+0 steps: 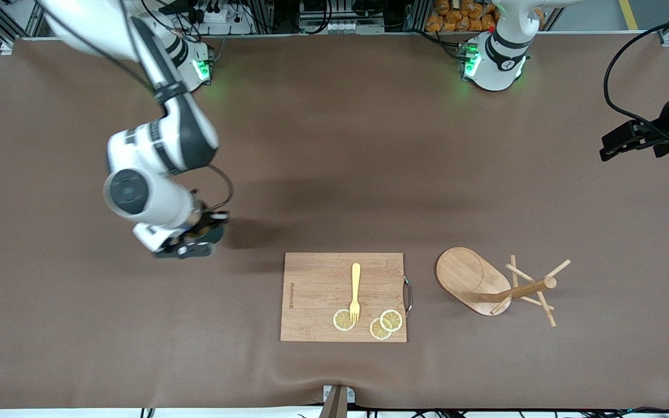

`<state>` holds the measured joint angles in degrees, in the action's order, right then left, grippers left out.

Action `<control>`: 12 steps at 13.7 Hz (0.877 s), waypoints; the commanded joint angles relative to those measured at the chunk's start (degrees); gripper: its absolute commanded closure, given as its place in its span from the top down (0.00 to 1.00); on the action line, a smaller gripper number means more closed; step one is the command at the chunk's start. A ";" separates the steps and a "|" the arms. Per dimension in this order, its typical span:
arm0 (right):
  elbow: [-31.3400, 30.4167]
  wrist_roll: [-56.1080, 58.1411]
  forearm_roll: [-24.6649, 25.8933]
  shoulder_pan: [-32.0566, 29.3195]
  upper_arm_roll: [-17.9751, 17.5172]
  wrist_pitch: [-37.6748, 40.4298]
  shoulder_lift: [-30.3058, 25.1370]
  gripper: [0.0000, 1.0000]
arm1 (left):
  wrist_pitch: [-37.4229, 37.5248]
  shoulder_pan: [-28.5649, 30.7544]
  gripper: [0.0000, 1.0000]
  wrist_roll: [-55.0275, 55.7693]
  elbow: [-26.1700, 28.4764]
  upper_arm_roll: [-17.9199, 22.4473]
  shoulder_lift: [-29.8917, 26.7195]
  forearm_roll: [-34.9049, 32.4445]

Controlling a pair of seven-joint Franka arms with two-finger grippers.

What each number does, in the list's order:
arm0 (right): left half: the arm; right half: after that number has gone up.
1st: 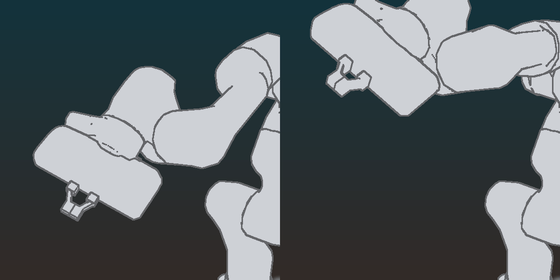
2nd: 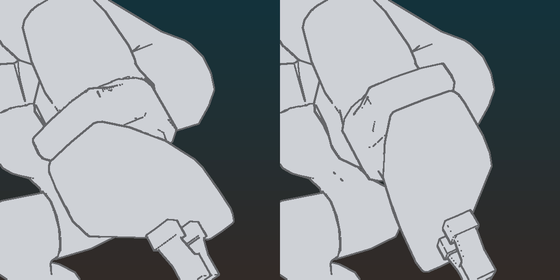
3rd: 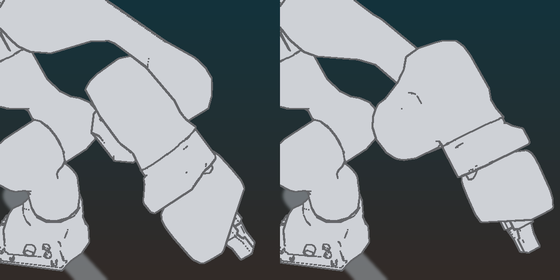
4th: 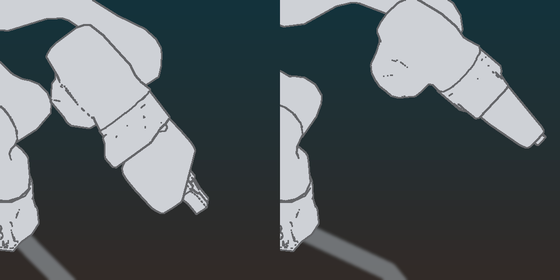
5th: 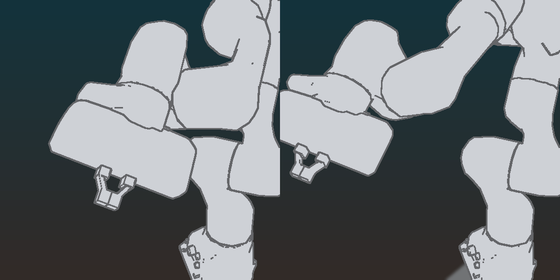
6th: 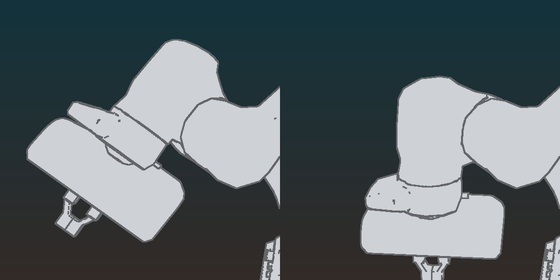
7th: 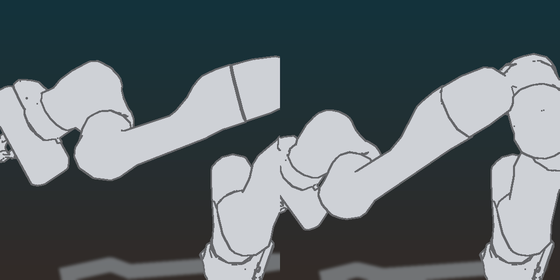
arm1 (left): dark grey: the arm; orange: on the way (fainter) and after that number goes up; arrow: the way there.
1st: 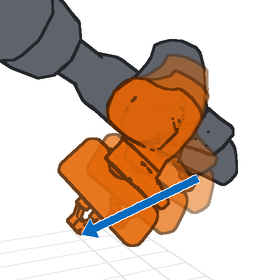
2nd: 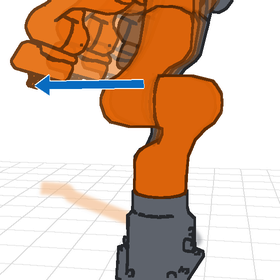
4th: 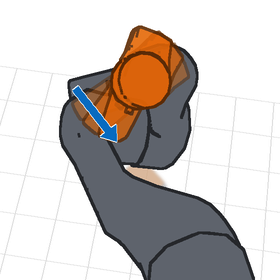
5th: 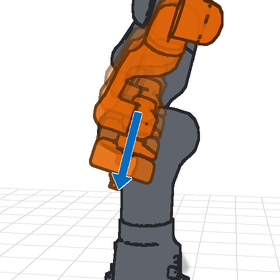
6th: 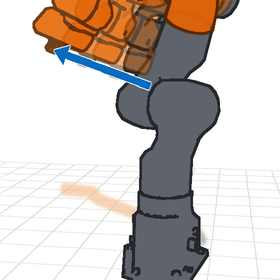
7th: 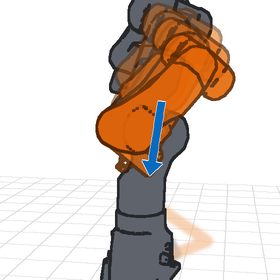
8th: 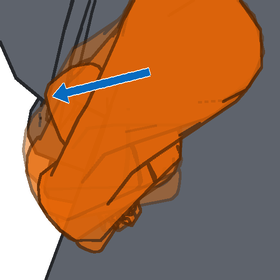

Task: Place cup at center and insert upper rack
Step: 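Carry the teal mug with the right gripper toward the table middle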

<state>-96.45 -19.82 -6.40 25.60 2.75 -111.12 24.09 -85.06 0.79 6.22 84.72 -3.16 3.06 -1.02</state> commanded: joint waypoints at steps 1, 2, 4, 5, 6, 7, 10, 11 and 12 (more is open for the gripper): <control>0.38 -4.88 -1.33 5.67 0.50 2.92 -0.97 0.00 | -0.28 0.35 1.00 0.02 -0.17 -0.35 -0.07 -0.13; 0.29 -5.06 -3.07 7.95 0.50 3.27 -0.97 0.00 | -0.28 0.35 1.00 0.02 -0.17 -0.35 0.01 -0.13; 0.29 -7.06 -6.94 11.65 0.59 4.16 -0.80 0.00 | -0.28 0.35 1.00 0.02 -0.17 -0.35 0.28 -0.13; 0.38 -8.38 -7.04 13.23 0.59 4.07 -0.71 0.00 | -0.28 0.35 1.00 0.02 -0.17 -0.35 0.37 -0.13; 0.47 -10.75 -7.04 15.08 0.59 3.72 -0.53 0.00 | -0.28 0.35 1.00 0.02 -0.17 -0.27 0.37 -0.13; 0.73 -13.55 -7.04 16.57 0.59 3.54 -0.36 0.00 | -0.28 0.35 1.00 0.02 -0.17 -0.35 0.37 -0.13; 1.35 -18.57 -6.95 21.50 0.67 2.58 1.13 0.00 | -0.28 0.35 1.00 0.02 0.01 -0.27 0.37 -0.13; 1.35 -20.77 -6.95 23.16 0.67 0.57 1.92 0.00 | -0.28 0.35 1.00 0.02 0.18 -0.35 0.37 -0.13; 1.26 -22.79 -6.95 25.09 0.67 -1.36 2.71 0.00 | -0.28 0.35 1.00 0.02 0.45 -0.35 0.37 -0.13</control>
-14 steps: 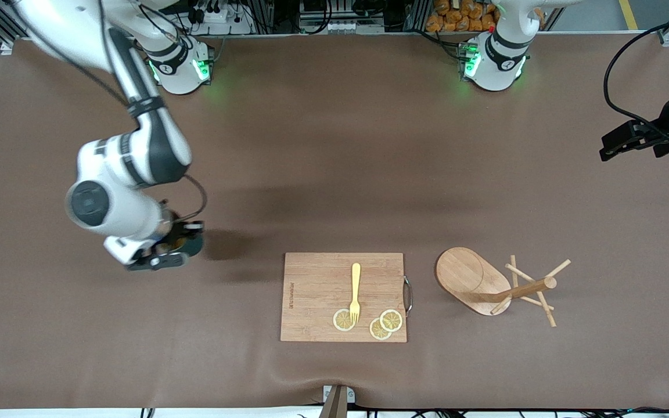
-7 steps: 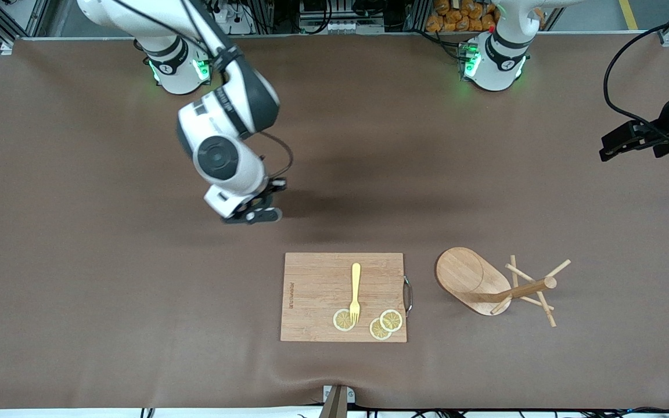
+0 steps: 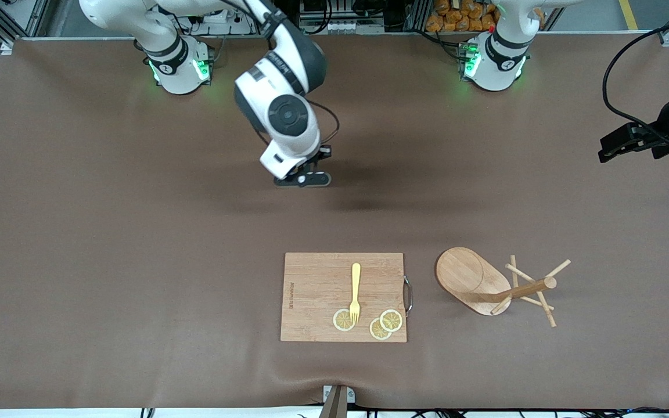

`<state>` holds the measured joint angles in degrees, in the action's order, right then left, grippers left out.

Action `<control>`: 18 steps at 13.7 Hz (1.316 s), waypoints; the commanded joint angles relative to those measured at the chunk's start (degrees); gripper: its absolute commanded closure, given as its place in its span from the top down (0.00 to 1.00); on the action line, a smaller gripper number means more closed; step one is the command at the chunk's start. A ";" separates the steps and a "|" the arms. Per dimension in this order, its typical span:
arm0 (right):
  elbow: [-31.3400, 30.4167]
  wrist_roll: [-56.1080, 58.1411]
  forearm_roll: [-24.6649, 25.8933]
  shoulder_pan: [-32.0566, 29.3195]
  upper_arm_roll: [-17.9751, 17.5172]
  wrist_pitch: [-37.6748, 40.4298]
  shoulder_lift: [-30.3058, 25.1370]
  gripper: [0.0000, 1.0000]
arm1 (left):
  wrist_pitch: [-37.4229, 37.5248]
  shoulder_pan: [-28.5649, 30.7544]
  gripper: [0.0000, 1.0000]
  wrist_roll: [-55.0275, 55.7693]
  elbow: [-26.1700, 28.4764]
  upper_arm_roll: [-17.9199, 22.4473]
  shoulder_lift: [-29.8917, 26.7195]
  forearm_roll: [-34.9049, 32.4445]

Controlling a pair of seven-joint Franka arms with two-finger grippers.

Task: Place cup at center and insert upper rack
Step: 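Carry the teal mug with the right gripper toward the table middle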

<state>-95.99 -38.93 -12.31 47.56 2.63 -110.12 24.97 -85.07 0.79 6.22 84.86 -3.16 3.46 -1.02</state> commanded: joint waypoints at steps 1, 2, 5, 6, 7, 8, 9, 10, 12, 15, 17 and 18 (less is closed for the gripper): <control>0.89 -5.61 -0.97 4.72 0.80 -4.30 3.06 0.00 | -0.36 0.35 1.00 0.02 0.39 -0.36 -0.03 -0.13; 0.89 -6.85 -0.88 5.70 0.80 -6.58 4.11 0.00 | -0.45 0.35 1.00 0.02 0.39 -0.36 0.15 -0.13; 0.89 -9.40 -0.96 7.19 0.80 -10.81 6.76 0.00 | -1.94 -0.18 1.00 0.20 0.04 -0.36 1.64 -0.92; 0.89 -9.93 -0.70 7.90 0.80 -10.99 7.28 0.00 | -2.38 -0.09 1.00 0.11 0.13 -0.36 1.82 -0.92; 0.89 -10.46 -0.79 8.25 0.80 -10.99 7.55 0.00 | -2.47 0.17 1.00 -0.06 0.04 -0.36 2.08 -0.83; 0.89 -11.24 -0.88 8.52 0.80 -10.99 7.55 0.00 | -2.91 0.26 1.00 -0.07 0.13 -0.36 2.26 -0.48; 0.98 -12.04 -0.96 8.87 0.80 -10.99 7.55 0.00 | -3.35 0.18 1.00 0.02 0.13 -0.36 2.61 -0.39; 1.50 -12.57 -0.96 9.22 0.80 -10.99 7.64 0.00 | -3.87 0.00 1.00 0.02 0.13 -0.36 2.87 -0.39; 1.94 -13.79 -1.05 9.74 0.80 -11.08 7.81 0.00 | -4.49 -0.18 1.00 0.02 0.13 -0.36 3.05 -0.39; 2.74 -15.30 -0.53 10.01 0.80 -11.17 9.04 0.00 | -4.76 -0.27 1.00 0.02 -0.05 -0.36 3.31 -0.39; 3.09 -15.30 -0.44 10.54 0.80 -12.48 10.27 0.00 | -5.29 0.00 1.00 -0.07 -0.05 -0.36 3.40 -0.30; 3.09 -15.21 -0.35 10.71 0.80 -13.36 10.54 0.00 | -5.37 -0.18 1.00 -0.07 -0.05 -0.36 3.49 -0.30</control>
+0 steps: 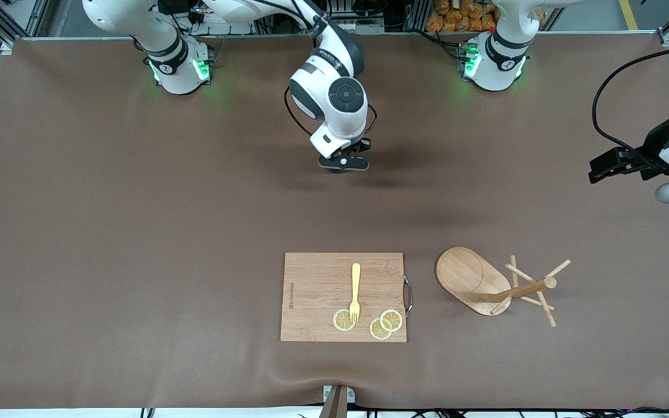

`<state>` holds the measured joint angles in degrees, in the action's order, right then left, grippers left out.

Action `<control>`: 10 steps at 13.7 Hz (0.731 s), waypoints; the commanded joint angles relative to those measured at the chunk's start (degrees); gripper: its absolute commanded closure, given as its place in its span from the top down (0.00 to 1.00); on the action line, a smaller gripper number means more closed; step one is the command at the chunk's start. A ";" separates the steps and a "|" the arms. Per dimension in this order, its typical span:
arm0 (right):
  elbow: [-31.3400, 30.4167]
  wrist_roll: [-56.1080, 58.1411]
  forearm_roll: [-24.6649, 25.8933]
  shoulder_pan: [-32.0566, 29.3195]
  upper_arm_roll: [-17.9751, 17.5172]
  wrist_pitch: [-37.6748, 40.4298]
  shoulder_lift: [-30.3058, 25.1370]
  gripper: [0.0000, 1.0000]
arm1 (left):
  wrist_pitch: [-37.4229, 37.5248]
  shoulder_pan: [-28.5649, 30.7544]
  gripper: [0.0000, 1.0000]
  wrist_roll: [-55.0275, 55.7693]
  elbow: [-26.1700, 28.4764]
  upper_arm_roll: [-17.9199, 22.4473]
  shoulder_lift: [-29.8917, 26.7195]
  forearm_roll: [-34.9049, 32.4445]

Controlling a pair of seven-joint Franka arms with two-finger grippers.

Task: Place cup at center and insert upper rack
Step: 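Carry the teal mug with the right gripper toward the table middle, then set the mug down, open the right gripper and withdraw it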

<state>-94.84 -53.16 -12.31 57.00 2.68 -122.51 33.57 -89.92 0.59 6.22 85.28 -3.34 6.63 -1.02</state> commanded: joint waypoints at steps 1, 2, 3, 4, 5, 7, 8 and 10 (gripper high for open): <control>1.94 -0.98 -0.26 1.44 0.75 -1.50 2.11 0.00 | -0.52 0.02 1.00 -0.07 -0.46 -0.18 0.40 -0.30; 1.94 -0.89 -0.26 1.44 0.75 -1.59 2.11 0.00 | -0.52 0.02 1.00 -0.07 -0.37 -0.18 0.40 -0.30; 1.94 -0.72 -0.08 1.44 0.75 -1.59 2.20 0.01 | -0.52 0.02 1.00 -0.07 -0.37 -0.18 0.58 -0.30; 1.94 -0.71 0.96 1.44 0.75 -1.59 2.29 0.09 | -0.52 0.11 1.00 0.02 -0.29 -0.18 0.67 -0.21; 1.94 -0.37 2.97 1.36 0.75 -1.59 2.20 0.26 | -0.52 0.02 1.00 0.20 -0.11 -0.18 0.67 -0.21; 2.64 -0.19 8.24 1.27 0.75 -1.59 2.20 0.68 | -0.52 0.19 1.00 0.55 -0.20 -0.18 0.67 -0.21; 2.73 -0.10 9.05 1.27 0.75 -1.50 2.20 0.85 | -0.52 0.20 1.00 0.55 -0.20 -0.18 0.67 -0.21; 2.90 0.16 9.06 1.18 0.75 -1.50 2.12 1.00 | -0.26 -0.15 1.00 0.90 -0.20 -0.27 0.58 -0.13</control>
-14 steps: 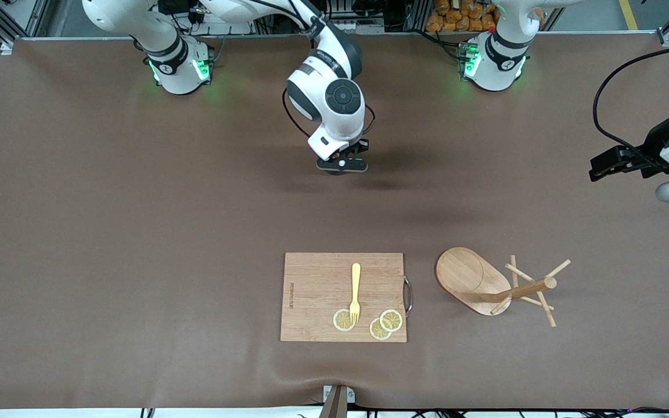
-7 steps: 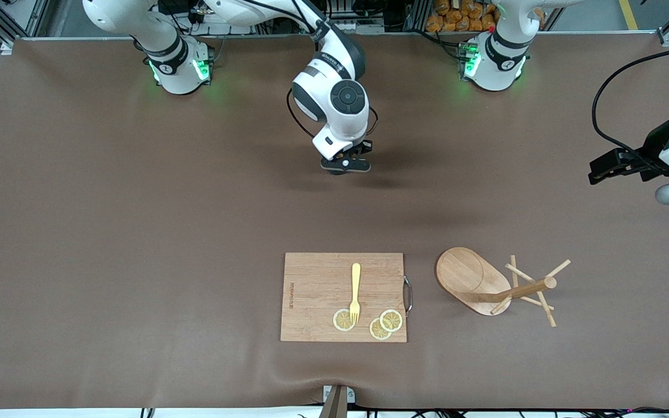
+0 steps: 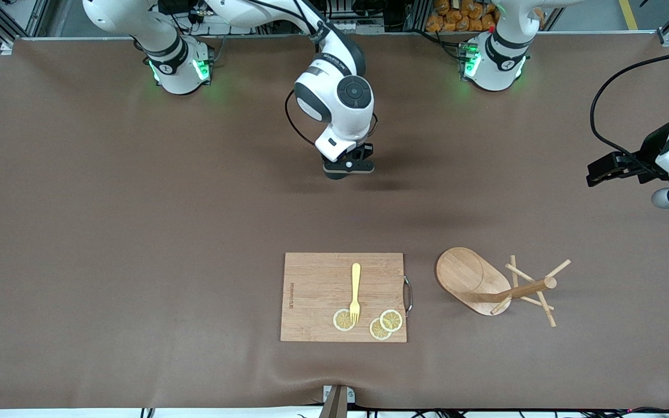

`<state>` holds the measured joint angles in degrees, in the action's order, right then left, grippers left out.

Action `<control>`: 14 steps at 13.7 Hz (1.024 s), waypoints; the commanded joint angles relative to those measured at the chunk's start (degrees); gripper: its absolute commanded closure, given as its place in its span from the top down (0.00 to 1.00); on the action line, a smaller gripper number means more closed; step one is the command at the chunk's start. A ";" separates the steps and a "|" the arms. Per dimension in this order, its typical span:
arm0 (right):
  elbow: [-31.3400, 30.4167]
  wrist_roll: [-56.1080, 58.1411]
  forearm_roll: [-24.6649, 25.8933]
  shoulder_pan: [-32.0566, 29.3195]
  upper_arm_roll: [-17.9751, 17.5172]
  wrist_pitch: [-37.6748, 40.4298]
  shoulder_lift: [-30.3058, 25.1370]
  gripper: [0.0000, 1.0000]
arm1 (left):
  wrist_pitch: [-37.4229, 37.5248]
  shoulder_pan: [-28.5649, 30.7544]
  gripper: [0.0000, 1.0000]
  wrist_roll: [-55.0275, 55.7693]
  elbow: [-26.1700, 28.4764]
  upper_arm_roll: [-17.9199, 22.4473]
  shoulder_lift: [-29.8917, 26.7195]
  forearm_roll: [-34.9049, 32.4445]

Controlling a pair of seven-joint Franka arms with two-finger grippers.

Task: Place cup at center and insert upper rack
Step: 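Set the mug down, open the right gripper and withdraw it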

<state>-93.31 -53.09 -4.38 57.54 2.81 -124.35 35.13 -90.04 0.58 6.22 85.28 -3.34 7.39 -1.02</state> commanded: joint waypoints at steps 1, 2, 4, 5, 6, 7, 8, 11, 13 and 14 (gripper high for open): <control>1.55 0.44 1.13 0.47 0.62 0.34 0.47 1.00 | 0.47 -0.75 1.00 1.07 -0.02 -0.44 -0.36 -0.12; 2.25 1.49 1.04 0.39 0.53 0.68 0.21 1.00 | 0.83 -0.75 1.00 1.08 0.15 -0.70 -0.44 -0.12; 2.87 4.74 0.51 -0.49 0.53 1.91 -1.19 1.00 | 0.92 -0.84 1.00 1.08 0.33 -0.88 -0.62 -0.21; 2.96 5.97 0.43 -2.15 0.53 4.09 -3.11 1.00 | 1.18 -0.93 1.00 1.16 0.33 -0.97 -0.71 -0.21; 3.13 7.55 0.16 -3.99 0.44 7.33 -5.48 1.00 | 1.27 -0.84 1.00 1.25 0.33 -1.66 -0.80 -0.21; 4.61 9.57 -0.45 -6.27 0.44 12.24 -7.86 1.00 | 1.88 -0.93 1.00 1.34 0.33 -2.10 -0.88 -0.21; 6.54 11.67 -1.15 -8.82 0.53 17.94 -10.40 1.00 | 3.02 -0.93 1.00 2.12 0.33 -2.89 -1.06 -0.56; 10.77 16.69 -1.25 -16.55 0.53 29.75 -17.70 1.00 | 4.87 -0.93 1.00 5.46 0.68 -4.56 -1.76 -0.83; 11.04 21.07 -1.33 -23.75 0.53 33.19 -22.80 1.00 | 5.49 -0.84 1.00 10.18 1.38 -8.16 -2.29 -0.83; 11.04 24.06 -1.25 -27.53 0.53 35.21 -24.74 1.00 | 5.66 -0.93 1.00 14.13 1.65 -10.00 -2.29 -1.09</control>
<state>-80.78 -33.48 -4.68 36.68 4.56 -91.62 14.59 -85.17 -0.31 14.66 85.40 -10.18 6.73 -1.02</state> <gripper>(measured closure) 0.000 0.000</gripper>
